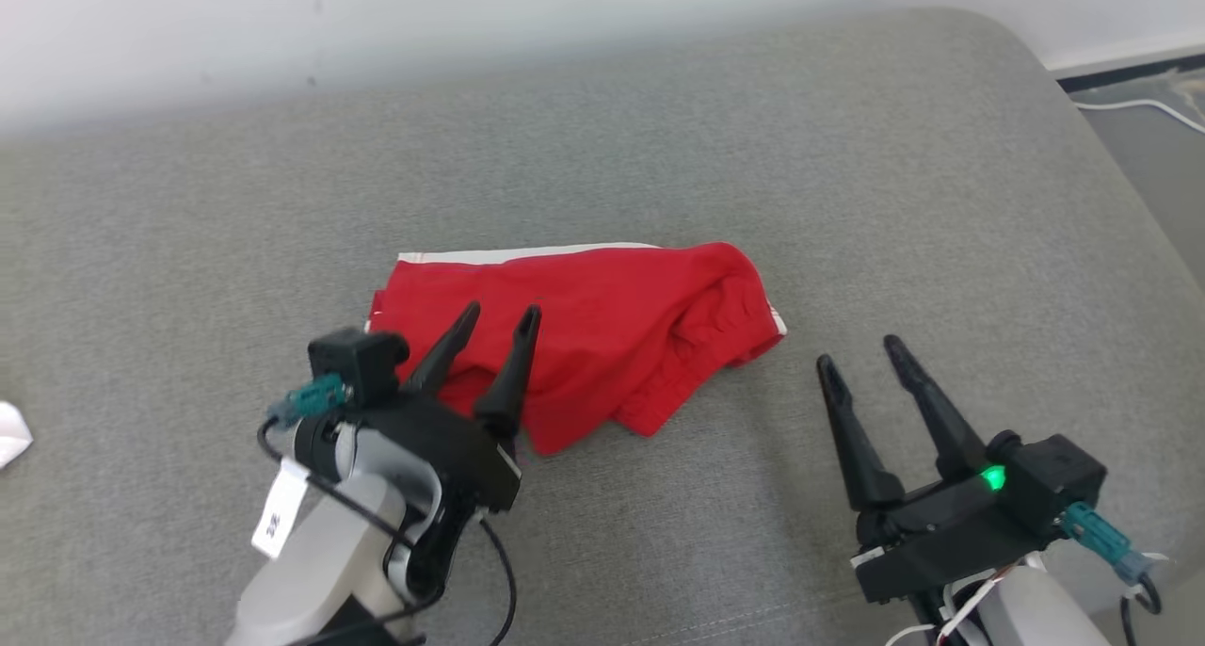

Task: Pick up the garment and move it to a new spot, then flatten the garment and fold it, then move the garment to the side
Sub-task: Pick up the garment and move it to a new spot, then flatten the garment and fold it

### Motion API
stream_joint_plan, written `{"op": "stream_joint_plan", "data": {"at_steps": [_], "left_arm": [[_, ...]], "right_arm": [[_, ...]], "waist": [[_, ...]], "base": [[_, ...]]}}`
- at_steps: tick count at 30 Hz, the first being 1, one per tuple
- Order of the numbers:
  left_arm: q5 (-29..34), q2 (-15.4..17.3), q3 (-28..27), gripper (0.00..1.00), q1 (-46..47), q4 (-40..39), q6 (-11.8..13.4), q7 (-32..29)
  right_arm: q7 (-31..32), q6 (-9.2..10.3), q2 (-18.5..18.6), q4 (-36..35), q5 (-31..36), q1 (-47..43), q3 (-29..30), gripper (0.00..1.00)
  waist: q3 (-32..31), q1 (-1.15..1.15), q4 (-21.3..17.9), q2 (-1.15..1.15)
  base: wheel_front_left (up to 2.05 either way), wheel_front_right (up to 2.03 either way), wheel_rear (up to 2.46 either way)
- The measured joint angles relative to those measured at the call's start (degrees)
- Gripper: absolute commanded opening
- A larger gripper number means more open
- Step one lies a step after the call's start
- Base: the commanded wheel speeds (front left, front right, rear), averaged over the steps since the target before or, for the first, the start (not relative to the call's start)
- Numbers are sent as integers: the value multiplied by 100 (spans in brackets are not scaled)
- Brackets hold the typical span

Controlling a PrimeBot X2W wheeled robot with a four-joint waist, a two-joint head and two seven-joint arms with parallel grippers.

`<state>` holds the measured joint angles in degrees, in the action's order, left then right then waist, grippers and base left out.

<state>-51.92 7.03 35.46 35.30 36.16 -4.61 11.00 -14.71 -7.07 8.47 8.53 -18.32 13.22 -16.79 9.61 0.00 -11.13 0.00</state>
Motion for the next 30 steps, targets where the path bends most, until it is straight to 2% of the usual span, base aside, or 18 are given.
{"op": "stream_joint_plan", "data": {"at_steps": [7,18,30], "left_arm": [[330,241,69,100,-448,-230,136,181],[639,330,177,100,-1015,-758,368,290],[784,389,142,100,-1159,-1251,567,324]], "right_arm": [[0,0,4,158,-137,-41,-304,100],[7,0,-20,790,-438,-40,-932,100],[59,0,-97,1556,-691,336,-981,100]], "waist": [[-73,0,180,0],[-24,0,454,0],[134,0,786,0]], "base": [[0,0,0],[0,0,0],[0,0,0]]}}
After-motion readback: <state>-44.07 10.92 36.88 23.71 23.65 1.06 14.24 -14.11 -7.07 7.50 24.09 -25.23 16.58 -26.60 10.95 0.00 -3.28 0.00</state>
